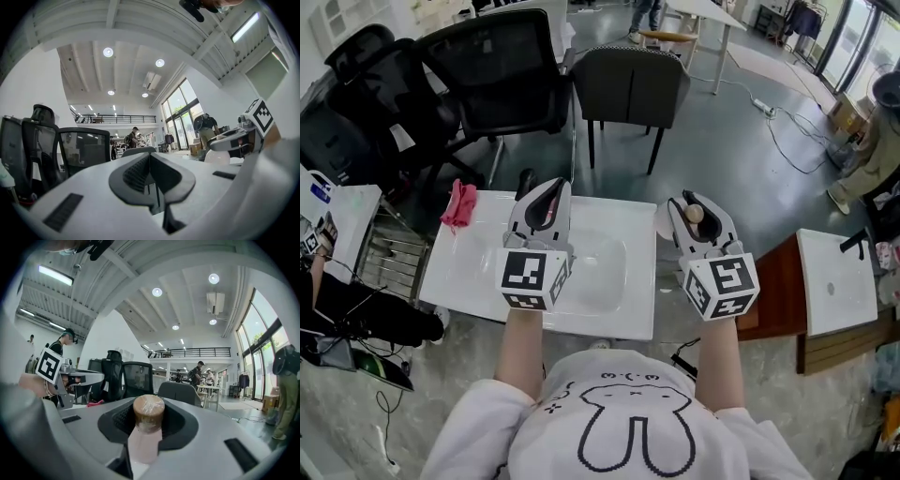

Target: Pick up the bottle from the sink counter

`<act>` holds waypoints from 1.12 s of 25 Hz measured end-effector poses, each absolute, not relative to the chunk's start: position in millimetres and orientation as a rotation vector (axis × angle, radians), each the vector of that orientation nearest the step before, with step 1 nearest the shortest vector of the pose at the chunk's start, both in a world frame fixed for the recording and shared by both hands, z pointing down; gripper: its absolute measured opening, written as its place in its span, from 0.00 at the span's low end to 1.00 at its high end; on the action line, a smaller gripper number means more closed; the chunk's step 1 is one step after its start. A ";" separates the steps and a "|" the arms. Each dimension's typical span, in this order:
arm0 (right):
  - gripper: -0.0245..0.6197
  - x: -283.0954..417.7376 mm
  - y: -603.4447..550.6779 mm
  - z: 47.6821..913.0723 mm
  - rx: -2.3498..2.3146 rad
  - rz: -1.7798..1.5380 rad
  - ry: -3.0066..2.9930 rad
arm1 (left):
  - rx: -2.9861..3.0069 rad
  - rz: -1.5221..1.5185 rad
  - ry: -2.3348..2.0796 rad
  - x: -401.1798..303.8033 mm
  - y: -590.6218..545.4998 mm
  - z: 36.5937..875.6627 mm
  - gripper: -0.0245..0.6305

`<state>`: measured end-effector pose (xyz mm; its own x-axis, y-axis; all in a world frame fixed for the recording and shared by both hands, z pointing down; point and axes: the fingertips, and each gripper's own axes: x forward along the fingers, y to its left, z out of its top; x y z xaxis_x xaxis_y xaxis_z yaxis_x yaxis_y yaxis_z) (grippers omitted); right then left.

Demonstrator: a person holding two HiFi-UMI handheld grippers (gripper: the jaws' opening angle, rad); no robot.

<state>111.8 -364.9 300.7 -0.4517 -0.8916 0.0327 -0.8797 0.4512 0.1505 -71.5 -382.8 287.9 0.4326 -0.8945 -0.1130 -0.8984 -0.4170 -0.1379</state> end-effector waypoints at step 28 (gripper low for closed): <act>0.24 170.9 -342.2 238.8 1.854 -0.336 -2.499 | -2.369 0.122 1.573 -87.4 -377.3 236.8 0.05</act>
